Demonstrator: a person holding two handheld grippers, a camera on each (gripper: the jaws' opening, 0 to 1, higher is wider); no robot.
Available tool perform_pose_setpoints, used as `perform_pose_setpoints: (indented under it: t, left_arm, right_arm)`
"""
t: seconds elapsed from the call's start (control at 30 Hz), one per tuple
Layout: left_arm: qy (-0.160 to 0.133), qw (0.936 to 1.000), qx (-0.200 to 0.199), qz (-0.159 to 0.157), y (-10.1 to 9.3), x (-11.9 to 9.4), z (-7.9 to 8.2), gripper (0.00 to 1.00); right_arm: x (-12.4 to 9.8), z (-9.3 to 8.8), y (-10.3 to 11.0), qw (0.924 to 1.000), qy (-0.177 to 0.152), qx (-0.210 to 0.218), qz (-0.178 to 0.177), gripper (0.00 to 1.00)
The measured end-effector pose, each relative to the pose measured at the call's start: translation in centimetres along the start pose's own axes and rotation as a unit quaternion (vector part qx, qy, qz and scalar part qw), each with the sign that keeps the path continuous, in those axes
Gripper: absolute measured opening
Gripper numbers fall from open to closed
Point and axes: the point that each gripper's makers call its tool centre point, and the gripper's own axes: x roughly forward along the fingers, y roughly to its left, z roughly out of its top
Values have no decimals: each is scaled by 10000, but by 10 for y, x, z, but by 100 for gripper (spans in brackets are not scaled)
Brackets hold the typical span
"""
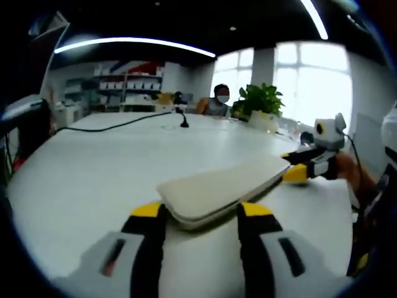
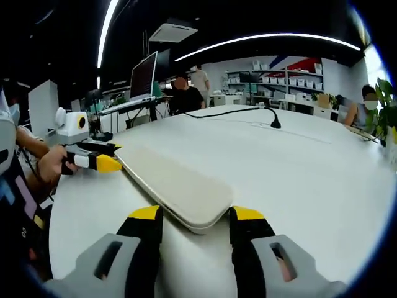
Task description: Arrange the utensils inside the cutlery case until each visible utensil rests in its matching compartment.
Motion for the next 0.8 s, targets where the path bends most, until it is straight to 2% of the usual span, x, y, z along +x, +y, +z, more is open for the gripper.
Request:
perform_pose_setpoints:
  t: [0.3, 0.53, 0.8]
  left_arm:
    - [-9, 10000, -16, 14, 0, 1, 0, 49]
    - [-82, 10000, -28, 28, -3, 2, 4, 49]
    - [-202, 9997, -131, 68, -4, 6, 10, 48]
  right_arm:
    - [0, -3, 2, 9997, -45, -196, -113, 44]
    - [-1, -2, -2, 9996, -41, -239, -164, 44]
    - [-5, 3, -6, 9994, -196, -186, -217, 44]
